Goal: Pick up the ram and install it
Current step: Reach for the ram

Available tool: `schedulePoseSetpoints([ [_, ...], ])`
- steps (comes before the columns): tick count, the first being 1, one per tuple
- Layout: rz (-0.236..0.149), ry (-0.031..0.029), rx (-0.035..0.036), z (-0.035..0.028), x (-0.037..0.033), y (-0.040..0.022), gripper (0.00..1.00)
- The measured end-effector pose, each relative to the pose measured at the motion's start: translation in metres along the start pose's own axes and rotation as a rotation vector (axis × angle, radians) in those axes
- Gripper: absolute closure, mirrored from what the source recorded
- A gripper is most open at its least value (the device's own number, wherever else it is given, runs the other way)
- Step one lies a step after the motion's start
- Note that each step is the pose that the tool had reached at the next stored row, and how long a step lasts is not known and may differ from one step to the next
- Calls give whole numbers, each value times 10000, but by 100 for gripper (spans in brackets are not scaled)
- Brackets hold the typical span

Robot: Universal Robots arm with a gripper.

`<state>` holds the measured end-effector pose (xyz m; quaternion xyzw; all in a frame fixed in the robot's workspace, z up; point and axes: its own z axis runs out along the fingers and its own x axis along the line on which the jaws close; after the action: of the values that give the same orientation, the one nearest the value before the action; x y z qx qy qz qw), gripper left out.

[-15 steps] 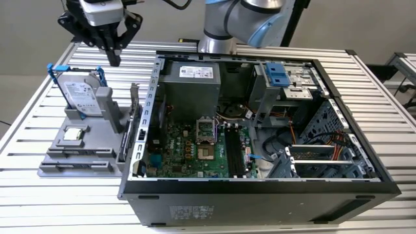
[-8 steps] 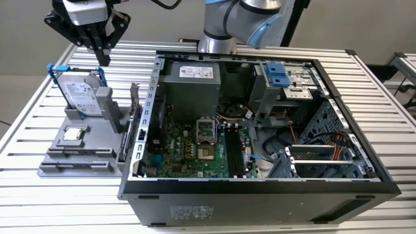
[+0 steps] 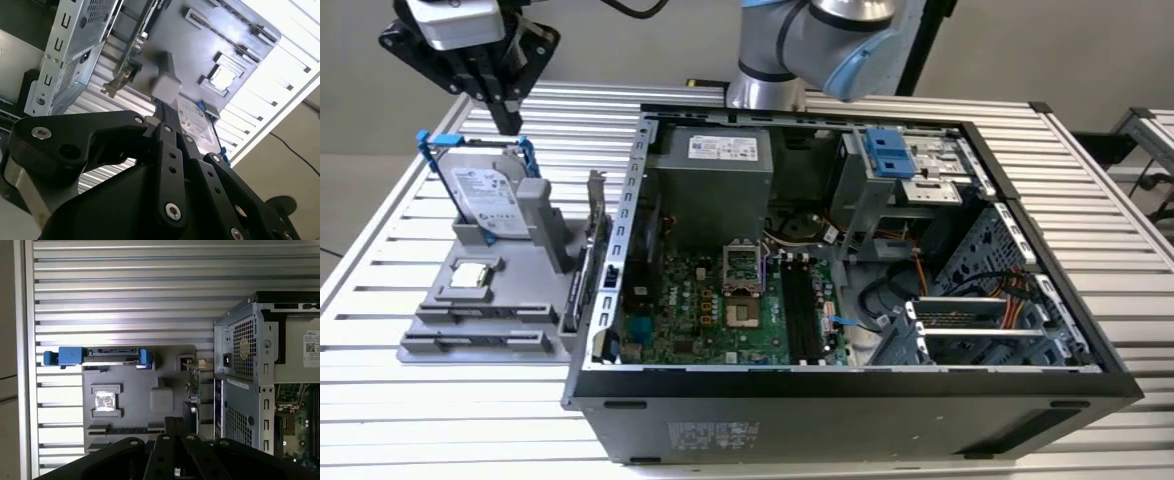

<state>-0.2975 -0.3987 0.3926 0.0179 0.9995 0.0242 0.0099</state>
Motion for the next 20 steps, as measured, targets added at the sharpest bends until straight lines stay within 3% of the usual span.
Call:
schedulePoseSetpoints([
  [14,-109,6,-1,-9,424,-15,100],
  [17,-167,8,-3,-10,488,-17,100],
  [20,-185,9,-3,-11,496,-18,100],
])
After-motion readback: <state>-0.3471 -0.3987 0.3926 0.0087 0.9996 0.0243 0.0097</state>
